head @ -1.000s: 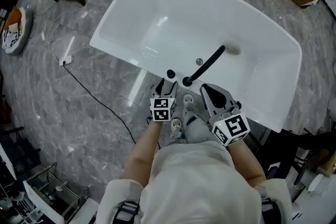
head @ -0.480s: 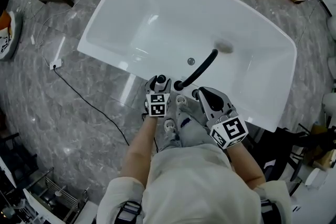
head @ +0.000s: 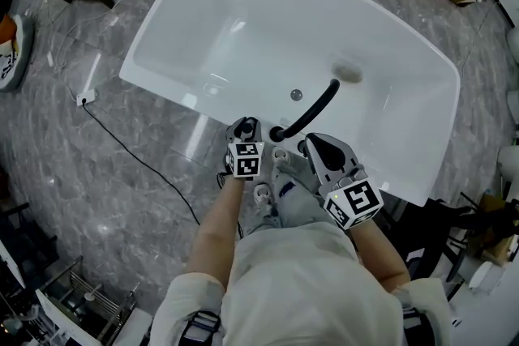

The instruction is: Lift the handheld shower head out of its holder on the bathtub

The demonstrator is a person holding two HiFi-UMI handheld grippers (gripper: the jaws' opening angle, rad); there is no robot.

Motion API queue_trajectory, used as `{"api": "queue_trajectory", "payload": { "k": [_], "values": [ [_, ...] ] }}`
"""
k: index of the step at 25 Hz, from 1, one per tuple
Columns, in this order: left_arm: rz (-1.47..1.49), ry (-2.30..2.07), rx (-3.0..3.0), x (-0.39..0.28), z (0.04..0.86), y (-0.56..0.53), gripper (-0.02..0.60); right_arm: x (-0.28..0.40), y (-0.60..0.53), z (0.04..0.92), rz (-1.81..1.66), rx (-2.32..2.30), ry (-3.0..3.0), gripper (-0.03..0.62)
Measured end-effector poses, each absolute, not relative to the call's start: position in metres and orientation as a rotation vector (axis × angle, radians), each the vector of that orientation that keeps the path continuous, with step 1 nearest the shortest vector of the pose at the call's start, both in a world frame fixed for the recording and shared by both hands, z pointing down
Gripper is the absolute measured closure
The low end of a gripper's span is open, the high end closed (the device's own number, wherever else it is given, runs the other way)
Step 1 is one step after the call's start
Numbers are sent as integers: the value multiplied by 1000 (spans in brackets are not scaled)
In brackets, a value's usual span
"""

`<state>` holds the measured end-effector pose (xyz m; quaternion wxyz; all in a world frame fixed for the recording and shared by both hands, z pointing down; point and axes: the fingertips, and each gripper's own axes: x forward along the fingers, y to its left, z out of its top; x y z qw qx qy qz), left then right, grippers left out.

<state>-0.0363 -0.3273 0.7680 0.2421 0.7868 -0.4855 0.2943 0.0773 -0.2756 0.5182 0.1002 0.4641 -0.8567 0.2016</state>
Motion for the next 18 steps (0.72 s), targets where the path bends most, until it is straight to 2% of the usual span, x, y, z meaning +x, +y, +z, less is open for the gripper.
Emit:
{"api": "queue_trajectory", "payload": {
  "k": [18],
  "values": [
    [694, -1406, 2139, -56, 726, -302, 440, 57, -244, 500, 560, 1399, -2583, 574]
  ]
}}
